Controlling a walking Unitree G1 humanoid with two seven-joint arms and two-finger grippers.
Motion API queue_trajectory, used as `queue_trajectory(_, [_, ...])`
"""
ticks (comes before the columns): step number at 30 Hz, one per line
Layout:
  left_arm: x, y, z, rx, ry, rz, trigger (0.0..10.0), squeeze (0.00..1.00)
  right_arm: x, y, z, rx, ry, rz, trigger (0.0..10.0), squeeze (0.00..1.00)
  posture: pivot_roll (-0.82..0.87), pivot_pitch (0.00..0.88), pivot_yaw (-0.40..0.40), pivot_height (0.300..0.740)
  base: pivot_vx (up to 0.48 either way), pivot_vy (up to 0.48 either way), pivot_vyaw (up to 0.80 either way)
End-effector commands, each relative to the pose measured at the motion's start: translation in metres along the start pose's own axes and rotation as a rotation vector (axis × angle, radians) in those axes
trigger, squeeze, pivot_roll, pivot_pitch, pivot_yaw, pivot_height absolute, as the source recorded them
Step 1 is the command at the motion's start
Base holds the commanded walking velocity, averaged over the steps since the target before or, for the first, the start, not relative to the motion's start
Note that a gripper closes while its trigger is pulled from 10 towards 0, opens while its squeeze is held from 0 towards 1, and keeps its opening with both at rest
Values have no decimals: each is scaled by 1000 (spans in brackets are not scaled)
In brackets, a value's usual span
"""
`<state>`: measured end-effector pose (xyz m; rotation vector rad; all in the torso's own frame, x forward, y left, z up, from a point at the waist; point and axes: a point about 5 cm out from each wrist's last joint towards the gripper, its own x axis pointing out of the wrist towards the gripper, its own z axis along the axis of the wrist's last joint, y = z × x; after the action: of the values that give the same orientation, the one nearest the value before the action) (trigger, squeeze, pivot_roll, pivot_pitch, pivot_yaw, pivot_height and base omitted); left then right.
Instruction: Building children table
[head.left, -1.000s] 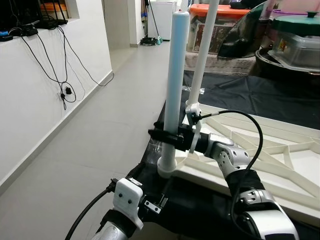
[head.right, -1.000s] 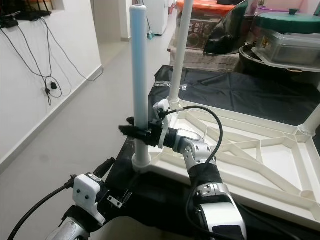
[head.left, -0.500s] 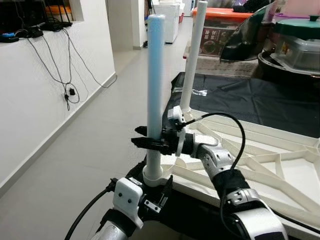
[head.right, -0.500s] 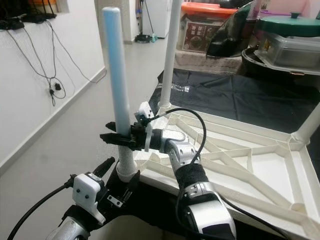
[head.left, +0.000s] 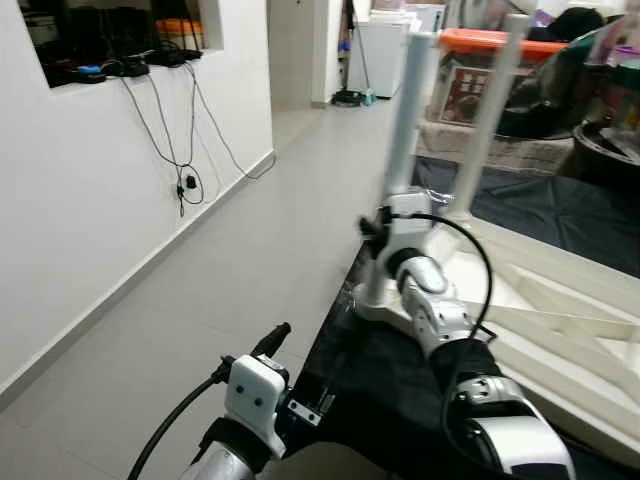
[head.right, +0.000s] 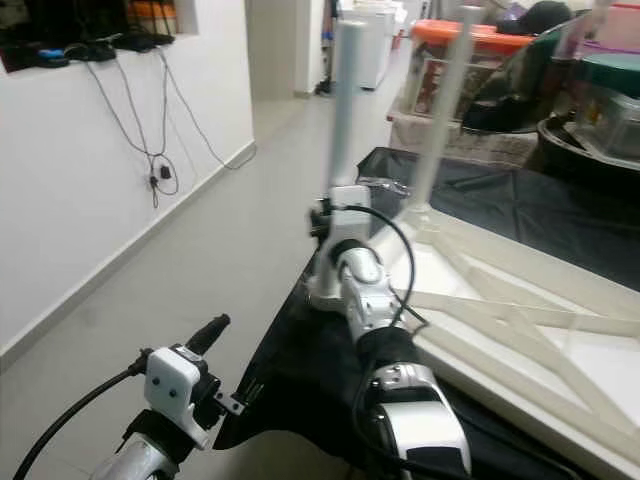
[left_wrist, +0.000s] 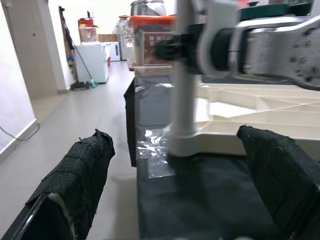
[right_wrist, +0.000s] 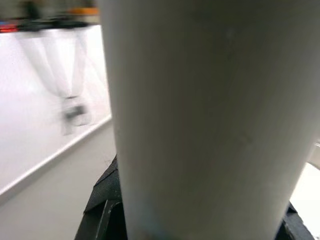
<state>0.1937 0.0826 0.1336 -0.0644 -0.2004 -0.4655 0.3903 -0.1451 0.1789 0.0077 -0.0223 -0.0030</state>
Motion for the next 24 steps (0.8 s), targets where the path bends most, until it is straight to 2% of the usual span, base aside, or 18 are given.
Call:
queue_trajectory(1, [0, -1, -4, -17, 20, -6, 10000, 0, -11, -28, -8, -14, 16, -219, 0, 0, 91, 0, -27, 740, 0, 0, 0])
queue_trajectory(3, [0, -1, -4, -18, 21, -9, 10000, 0, -28, -41, -21, 2, 78, -392, 0, 0, 86, 0, -24, 740, 0, 0, 0])
queue_trajectory(5, [0, -1, -4, -19, 21, -9, 10000, 0, -34, -44, -25, 6, 101, -436, 0, 0, 86, 0, -24, 740, 0, 0, 0])
queue_trajectory(7, [0, -1, -4, -19, 22, -10, 10000, 0, -37, -42, -28, 1, 110, -443, 0, 0, 86, 0, -24, 740, 0, 0, 0])
queue_trajectory(11, [0, -1, -5, -21, 25, -10, 10000, 0, -46, -22, -33, -54, 102, -356, 0, 0, 81, 0, -24, 740, 0, 0, 0])
queue_trajectory(12, [0, -1, -5, -20, 25, -9, 10000, 0, -47, -16, -35, -58, 107, -326, 4000, 0, 81, 0, -24, 740, 0, 0, 0])
queue_trajectory(14, [0, -1, -4, -20, 24, -9, 10000, 0, -48, -13, -35, -58, 112, -306, 4000, 0, 81, 0, -24, 740, 0, 0, 0])
queue_trajectory(15, [0, -1, -4, -20, 25, -9, 10000, 0, -50, -10, -34, -71, 104, -303, 10000, 0, 81, 0, -24, 740, 0, 0, 0])
queue_trajectory(18, [0, -1, -4, -20, 24, -8, 10000, 0, -52, -5, -30, -89, 80, -280, 10000, 0, 81, 0, -24, 740, 0, 0, 0])
queue_trajectory(19, [0, -1, -4, -20, 25, -9, 10000, 0, -53, -1, -28, -79, 62, -248, 10000, 1000, 81, 0, -24, 740, 0, 0, 0])
queue_trajectory(24, [0, -1, -5, -21, 26, -10, 10000, 0, -53, 2, -23, -94, 32, -243, 10000, 1000, 86, 0, -28, 740, 0, 0, 0])
